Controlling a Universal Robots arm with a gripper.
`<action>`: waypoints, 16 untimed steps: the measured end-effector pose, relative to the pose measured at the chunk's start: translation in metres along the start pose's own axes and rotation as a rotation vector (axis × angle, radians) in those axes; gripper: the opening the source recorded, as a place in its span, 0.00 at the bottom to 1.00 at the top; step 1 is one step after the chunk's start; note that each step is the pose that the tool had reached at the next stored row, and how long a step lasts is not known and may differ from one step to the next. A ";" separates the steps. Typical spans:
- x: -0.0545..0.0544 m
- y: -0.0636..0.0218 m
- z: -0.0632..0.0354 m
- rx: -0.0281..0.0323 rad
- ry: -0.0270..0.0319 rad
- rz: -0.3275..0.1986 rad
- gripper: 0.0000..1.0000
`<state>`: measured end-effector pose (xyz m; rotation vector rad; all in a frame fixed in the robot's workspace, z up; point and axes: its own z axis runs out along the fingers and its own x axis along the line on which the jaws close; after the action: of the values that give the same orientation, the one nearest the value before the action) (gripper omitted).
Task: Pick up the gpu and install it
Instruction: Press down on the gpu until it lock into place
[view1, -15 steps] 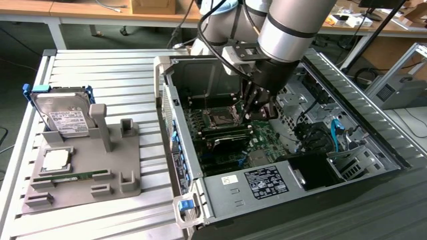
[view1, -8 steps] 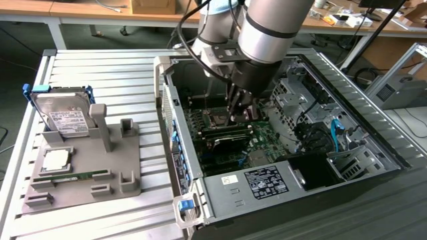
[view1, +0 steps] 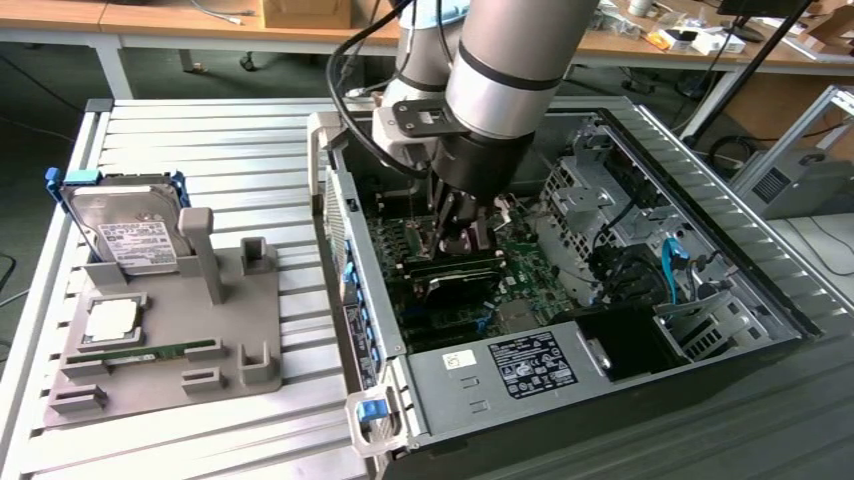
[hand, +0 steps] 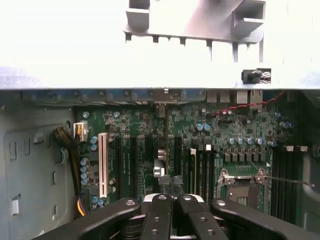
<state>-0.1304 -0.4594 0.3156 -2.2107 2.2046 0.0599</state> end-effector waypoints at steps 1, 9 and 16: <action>0.000 0.0000 0.0000 -0.0001 0.0002 0.000 0.11; 0.000 0.0004 0.0099 -0.0001 0.0001 0.000 0.11; 0.000 0.0185 0.0105 0.0025 0.0000 0.000 0.11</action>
<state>-0.1490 -0.4593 0.3053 -2.2099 2.2029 0.0571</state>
